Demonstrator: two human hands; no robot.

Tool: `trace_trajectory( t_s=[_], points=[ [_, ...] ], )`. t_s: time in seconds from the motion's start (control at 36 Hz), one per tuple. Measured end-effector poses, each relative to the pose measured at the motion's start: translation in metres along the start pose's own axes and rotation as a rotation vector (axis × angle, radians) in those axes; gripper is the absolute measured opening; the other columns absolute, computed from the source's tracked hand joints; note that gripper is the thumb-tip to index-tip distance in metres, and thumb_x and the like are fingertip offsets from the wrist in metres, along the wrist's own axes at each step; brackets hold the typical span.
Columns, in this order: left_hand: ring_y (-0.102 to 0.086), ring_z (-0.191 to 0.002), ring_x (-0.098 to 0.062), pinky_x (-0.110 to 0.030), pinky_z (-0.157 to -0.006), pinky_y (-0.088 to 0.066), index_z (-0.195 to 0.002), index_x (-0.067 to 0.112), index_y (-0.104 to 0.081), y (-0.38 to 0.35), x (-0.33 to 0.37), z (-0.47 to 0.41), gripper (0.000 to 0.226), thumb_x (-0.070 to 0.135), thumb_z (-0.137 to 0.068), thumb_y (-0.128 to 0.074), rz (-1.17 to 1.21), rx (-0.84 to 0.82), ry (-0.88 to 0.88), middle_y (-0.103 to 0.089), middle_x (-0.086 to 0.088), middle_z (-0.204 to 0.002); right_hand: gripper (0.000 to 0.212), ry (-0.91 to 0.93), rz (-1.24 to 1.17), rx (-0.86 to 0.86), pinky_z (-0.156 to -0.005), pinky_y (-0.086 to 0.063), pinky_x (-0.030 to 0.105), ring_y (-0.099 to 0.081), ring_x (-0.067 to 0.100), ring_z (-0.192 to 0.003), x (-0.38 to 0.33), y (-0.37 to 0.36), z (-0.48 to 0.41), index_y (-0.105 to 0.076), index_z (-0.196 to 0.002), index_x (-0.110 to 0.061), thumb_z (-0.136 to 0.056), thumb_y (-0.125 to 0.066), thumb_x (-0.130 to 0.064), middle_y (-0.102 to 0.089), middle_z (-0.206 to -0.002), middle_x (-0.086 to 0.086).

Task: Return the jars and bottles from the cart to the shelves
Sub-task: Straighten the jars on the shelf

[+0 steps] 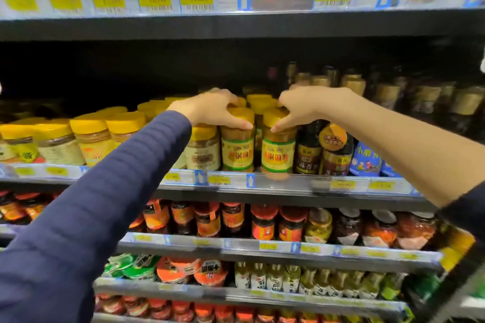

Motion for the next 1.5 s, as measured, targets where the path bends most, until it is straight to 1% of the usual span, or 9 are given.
trace_trajectory(
  t_s=[0.14,0.28,0.39,0.53,0.61,0.75,1.06,1.39,1.5],
  points=[
    [-0.043,-0.126,-0.026,-0.032,-0.09,-0.039,-0.139,0.027,-0.04,0.003,-0.008,-0.003,0.086,0.068,-0.067,-0.063,0.038,-0.026,0.002,-0.038,-0.003,-0.142,0.073,-0.011,0.011,-0.034,-0.084,-0.045,0.032,-0.053,0.029,-0.111,0.001,-0.004,-0.007,-0.04,-0.134,-0.006,-0.083,-0.053,-0.057,-0.046,-0.134,0.013],
    [-0.048,-0.119,-0.024,-0.043,-0.097,-0.047,-0.132,0.035,-0.046,0.008,-0.009,0.002,0.107,0.089,-0.04,-0.056,0.038,-0.064,-0.031,-0.044,0.001,-0.136,0.076,-0.004,-0.005,-0.051,-0.082,-0.043,0.03,-0.052,0.027,-0.112,0.002,-0.004,-0.011,-0.037,-0.135,-0.006,-0.082,-0.055,-0.057,-0.044,-0.135,0.012],
    [-0.047,-0.121,-0.026,-0.046,-0.097,-0.047,-0.132,0.037,-0.045,0.006,-0.009,0.004,0.108,0.09,-0.039,-0.055,0.042,-0.071,-0.042,-0.044,0.001,-0.138,0.077,0.001,-0.021,-0.049,-0.088,-0.044,0.032,-0.049,0.028,-0.115,0.002,-0.003,-0.014,-0.034,-0.138,-0.007,-0.082,-0.059,-0.053,-0.042,-0.136,0.012],
    [-0.046,-0.124,-0.026,-0.041,-0.099,-0.046,-0.135,0.032,-0.044,0.004,-0.007,0.005,0.087,0.071,-0.061,-0.063,0.058,-0.063,-0.04,-0.042,-0.001,-0.141,0.075,0.039,-0.067,-0.058,-0.097,-0.045,0.036,-0.046,0.028,-0.119,0.001,-0.002,-0.014,-0.038,-0.137,-0.009,-0.08,-0.063,-0.051,-0.041,-0.137,0.009],
    [-0.046,-0.123,-0.024,-0.035,-0.094,-0.045,-0.136,0.028,-0.044,0.004,-0.007,0.003,0.074,0.058,-0.072,-0.066,0.067,-0.041,-0.06,-0.042,-0.002,-0.139,0.077,0.04,-0.103,-0.049,-0.095,-0.048,0.037,-0.05,0.028,-0.115,0.001,-0.002,-0.014,-0.039,-0.137,-0.01,-0.078,-0.065,-0.051,-0.042,-0.136,0.009],
    [-0.043,-0.126,-0.026,-0.042,-0.1,-0.045,-0.136,0.03,-0.043,0.001,-0.009,0.004,0.076,0.062,-0.07,-0.064,0.056,-0.035,-0.064,-0.038,-0.003,-0.142,0.075,0.041,-0.108,-0.048,-0.093,-0.049,0.039,-0.051,0.028,-0.113,-0.003,-0.003,-0.014,-0.041,-0.135,-0.009,-0.078,-0.065,-0.05,-0.045,-0.132,0.01],
    [-0.041,-0.129,-0.027,-0.045,-0.102,-0.044,-0.139,0.029,-0.04,-0.001,-0.012,0.004,0.078,0.062,-0.072,-0.063,0.077,-0.041,-0.083,-0.037,-0.004,-0.144,0.072,-0.004,-0.116,-0.052,-0.09,-0.052,0.04,-0.056,0.028,-0.105,-0.005,-0.004,-0.011,-0.044,-0.131,-0.009,-0.077,-0.066,-0.051,-0.049,-0.126,0.01],
    [-0.048,-0.124,-0.023,-0.034,-0.096,-0.045,-0.14,0.02,-0.038,-0.005,-0.012,0.013,0.078,0.054,-0.076,-0.064,0.161,0.001,-0.114,-0.046,-0.006,-0.141,0.07,-0.036,-0.127,-0.092,-0.092,-0.051,0.042,-0.057,0.029,-0.107,-0.01,-0.001,-0.004,-0.046,-0.13,-0.007,-0.079,-0.063,-0.052,-0.055,-0.124,0.012],
    [-0.049,-0.122,-0.018,-0.033,-0.098,-0.045,-0.139,0.02,-0.042,0.011,-0.024,0.026,0.069,0.053,-0.081,-0.059,0.228,0.065,-0.09,-0.049,-0.003,-0.139,0.078,-0.013,-0.191,-0.01,-0.099,-0.046,0.039,-0.048,0.03,-0.124,-0.013,0.011,-0.001,-0.038,-0.14,-0.01,-0.079,-0.063,-0.051,-0.046,-0.139,0.013]
  ],
)
Point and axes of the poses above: each hand's wrist, its own z-axis away from the middle knuckle, its own y-axis out of the back of the hand, x = y × z, the point moved 3 cm from there along -z, towards the middle knuckle
